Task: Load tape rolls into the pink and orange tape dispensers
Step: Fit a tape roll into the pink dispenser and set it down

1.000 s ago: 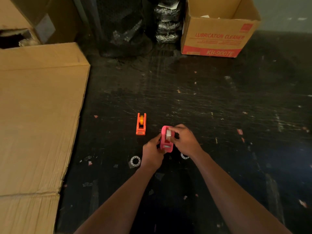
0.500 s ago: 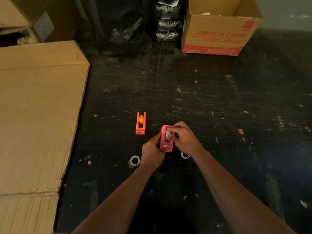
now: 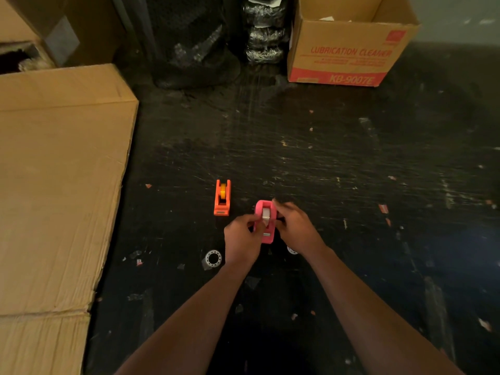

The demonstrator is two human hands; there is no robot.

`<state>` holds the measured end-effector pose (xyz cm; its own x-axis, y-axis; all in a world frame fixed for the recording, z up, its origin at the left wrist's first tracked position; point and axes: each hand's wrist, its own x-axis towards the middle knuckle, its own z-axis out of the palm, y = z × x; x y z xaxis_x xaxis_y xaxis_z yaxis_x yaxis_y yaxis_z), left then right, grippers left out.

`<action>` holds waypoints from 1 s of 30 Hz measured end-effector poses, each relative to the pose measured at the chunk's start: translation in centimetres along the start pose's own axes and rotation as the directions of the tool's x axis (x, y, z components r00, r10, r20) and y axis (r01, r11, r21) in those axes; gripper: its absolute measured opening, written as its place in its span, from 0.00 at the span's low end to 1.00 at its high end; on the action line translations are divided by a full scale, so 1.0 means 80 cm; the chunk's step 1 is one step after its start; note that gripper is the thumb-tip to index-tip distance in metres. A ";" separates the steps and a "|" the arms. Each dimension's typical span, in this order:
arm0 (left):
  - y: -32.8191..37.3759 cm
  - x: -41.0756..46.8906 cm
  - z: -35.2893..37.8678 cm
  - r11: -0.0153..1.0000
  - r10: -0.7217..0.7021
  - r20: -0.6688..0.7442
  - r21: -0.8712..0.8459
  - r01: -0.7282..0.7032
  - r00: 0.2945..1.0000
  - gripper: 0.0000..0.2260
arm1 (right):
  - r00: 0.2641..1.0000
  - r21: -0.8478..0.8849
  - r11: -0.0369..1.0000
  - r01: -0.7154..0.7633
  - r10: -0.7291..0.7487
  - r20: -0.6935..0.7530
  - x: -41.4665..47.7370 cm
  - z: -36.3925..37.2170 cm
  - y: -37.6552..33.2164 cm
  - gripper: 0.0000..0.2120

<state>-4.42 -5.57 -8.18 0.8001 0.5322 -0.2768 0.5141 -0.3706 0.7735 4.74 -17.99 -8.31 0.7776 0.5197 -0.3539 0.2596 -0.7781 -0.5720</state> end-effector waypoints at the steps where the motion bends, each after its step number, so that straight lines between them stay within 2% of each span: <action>1: 0.001 0.001 0.001 1.000 -0.014 0.005 0.001 0.014 1.000 0.10 | 1.000 0.010 1.000 -0.001 0.001 -0.007 0.000 0.001 -0.001 0.29; 15: 0.003 0.006 -0.007 0.996 -0.088 0.031 0.009 0.087 0.996 0.07 | 0.998 0.014 0.999 -0.044 0.044 0.043 0.000 0.004 -0.004 0.32; 26: -0.009 -0.010 -0.012 0.938 -0.299 0.232 -0.105 0.330 0.926 0.09 | 0.998 0.011 0.999 -0.053 0.052 0.027 -0.004 0.004 -0.007 0.34; 30: -0.012 -0.015 -0.011 0.947 -0.267 0.199 -0.125 0.294 0.943 0.06 | 0.998 0.004 0.999 -0.043 0.043 0.050 -0.004 0.003 -0.008 0.35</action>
<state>-6.13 -5.20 -8.07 0.6787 0.4497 -0.5806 0.6840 -0.0992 0.7227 4.15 -17.60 -8.03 0.7584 0.5030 -0.4145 0.2236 -0.7982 -0.5593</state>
